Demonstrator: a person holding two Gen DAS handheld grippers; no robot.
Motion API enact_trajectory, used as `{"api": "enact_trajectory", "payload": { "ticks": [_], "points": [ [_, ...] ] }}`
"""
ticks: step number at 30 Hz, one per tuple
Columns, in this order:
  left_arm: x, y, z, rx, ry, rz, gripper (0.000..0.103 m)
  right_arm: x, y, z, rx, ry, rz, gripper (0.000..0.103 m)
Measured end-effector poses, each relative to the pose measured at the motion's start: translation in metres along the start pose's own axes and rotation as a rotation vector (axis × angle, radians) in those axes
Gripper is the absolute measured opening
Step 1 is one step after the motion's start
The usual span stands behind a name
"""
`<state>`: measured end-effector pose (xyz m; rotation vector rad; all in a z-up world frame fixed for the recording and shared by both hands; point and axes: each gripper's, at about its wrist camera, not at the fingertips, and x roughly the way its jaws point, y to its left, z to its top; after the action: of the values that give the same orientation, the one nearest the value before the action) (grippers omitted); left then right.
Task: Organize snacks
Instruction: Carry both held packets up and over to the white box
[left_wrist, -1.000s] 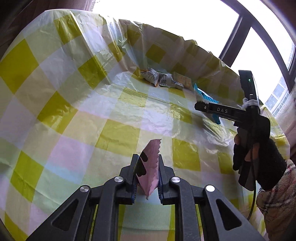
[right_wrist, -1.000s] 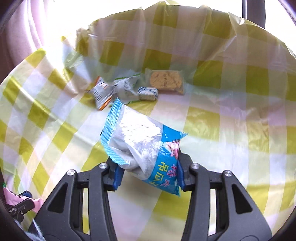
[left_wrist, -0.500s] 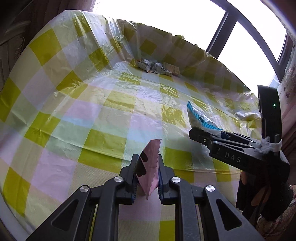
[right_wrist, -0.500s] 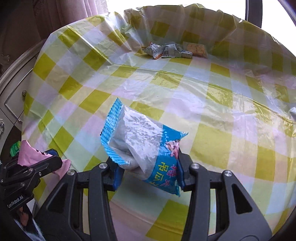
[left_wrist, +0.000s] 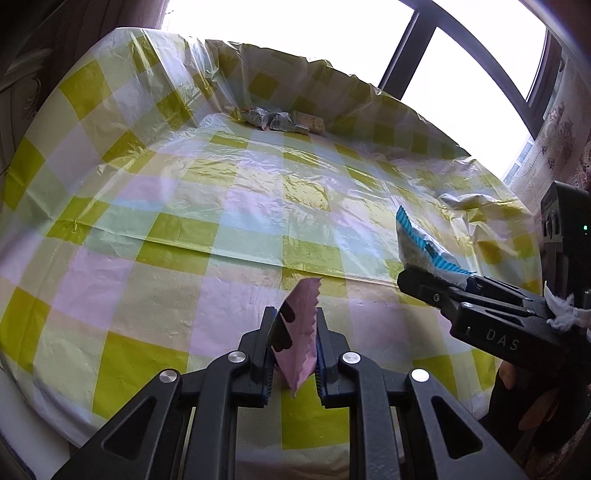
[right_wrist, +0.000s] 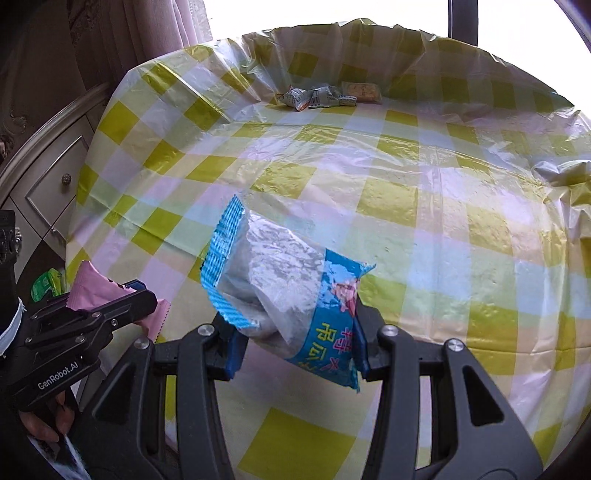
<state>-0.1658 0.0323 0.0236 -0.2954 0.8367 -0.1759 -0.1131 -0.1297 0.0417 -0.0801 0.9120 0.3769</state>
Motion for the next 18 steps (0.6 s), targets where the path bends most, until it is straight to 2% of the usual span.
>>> {"api": "enact_trajectory", "payload": {
  "ticks": [10, 18],
  "points": [
    [-0.022, -0.016, -0.007, 0.053, -0.039, -0.033, 0.018, -0.049, -0.007, -0.017, 0.039, -0.066, -0.033, 0.05],
    [-0.049, -0.046, -0.009, 0.133, -0.094, -0.07, 0.018, -0.108, -0.012, -0.031, 0.058, -0.17, -0.081, 0.05]
  ]
}}
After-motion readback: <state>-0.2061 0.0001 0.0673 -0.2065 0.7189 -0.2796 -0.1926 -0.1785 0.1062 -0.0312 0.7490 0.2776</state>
